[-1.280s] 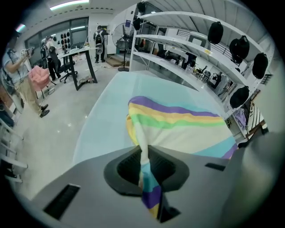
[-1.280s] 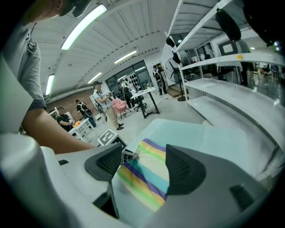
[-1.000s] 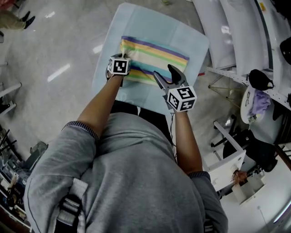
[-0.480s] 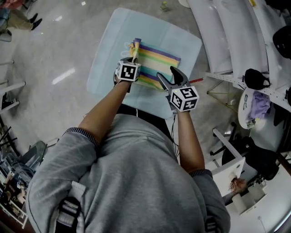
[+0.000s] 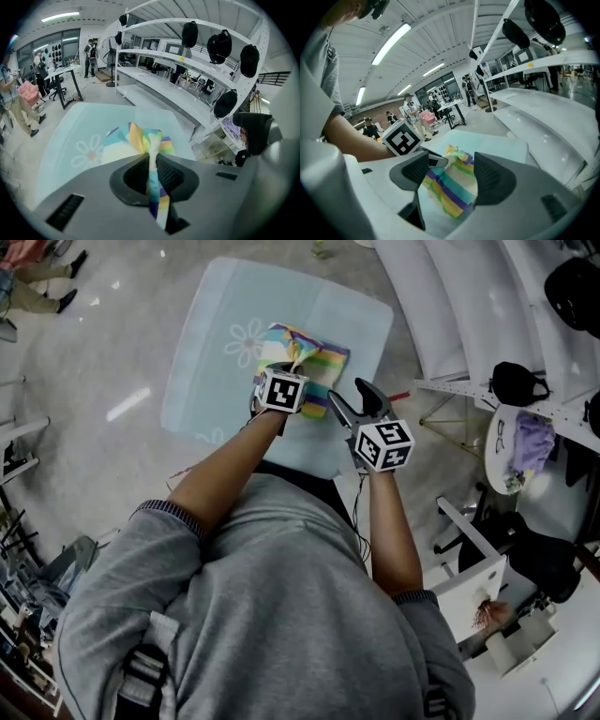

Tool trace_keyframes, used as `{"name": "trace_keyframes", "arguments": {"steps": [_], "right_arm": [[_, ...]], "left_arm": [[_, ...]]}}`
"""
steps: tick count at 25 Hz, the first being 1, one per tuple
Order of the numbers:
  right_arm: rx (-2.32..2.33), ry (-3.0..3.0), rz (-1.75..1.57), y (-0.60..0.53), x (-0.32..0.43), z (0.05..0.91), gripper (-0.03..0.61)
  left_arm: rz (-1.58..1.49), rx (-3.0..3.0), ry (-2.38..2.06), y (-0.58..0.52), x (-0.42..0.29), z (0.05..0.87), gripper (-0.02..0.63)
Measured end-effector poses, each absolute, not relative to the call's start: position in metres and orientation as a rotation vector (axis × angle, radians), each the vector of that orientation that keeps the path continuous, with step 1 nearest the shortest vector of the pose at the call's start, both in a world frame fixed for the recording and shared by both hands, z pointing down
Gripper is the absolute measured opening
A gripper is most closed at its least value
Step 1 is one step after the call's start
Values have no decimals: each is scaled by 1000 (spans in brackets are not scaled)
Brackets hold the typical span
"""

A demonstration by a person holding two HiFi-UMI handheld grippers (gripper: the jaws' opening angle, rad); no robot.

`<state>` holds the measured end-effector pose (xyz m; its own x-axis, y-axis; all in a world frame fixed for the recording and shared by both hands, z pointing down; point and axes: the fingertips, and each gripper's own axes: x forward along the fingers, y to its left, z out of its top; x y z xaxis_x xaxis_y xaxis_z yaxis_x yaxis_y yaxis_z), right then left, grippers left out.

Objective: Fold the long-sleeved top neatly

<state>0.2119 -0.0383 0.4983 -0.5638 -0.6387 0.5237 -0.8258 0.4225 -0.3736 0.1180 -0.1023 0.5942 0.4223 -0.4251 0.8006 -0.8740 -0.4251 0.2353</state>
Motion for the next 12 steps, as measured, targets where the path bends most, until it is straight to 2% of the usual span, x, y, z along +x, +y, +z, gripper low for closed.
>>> {"name": "trace_keyframes", "arguments": {"steps": [12], "right_arm": [[1344,-2295,928,-2,289,519,319]], "left_arm": [[882,2033,-996,-71,215,624,52]]}}
